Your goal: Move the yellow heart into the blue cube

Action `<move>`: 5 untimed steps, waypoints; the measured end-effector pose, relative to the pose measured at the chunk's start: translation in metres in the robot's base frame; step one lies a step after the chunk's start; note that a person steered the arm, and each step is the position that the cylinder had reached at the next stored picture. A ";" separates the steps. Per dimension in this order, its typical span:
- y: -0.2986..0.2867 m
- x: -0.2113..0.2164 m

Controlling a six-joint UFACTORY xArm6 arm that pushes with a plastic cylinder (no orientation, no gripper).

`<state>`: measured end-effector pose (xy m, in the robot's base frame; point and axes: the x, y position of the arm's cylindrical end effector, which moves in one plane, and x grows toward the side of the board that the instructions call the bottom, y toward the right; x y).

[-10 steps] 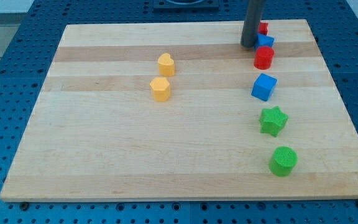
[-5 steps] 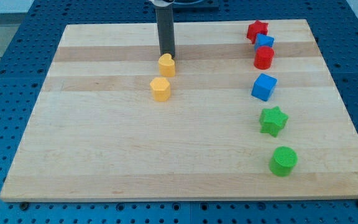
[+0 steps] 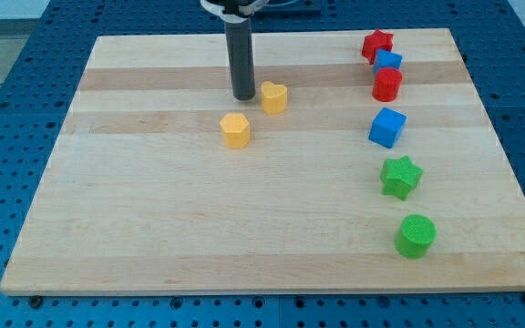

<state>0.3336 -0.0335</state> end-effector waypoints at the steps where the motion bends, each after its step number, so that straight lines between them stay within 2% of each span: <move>1: 0.040 0.013; 3: 0.031 0.033; 4: 0.049 0.040; 5: 0.097 0.040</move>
<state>0.3733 0.0633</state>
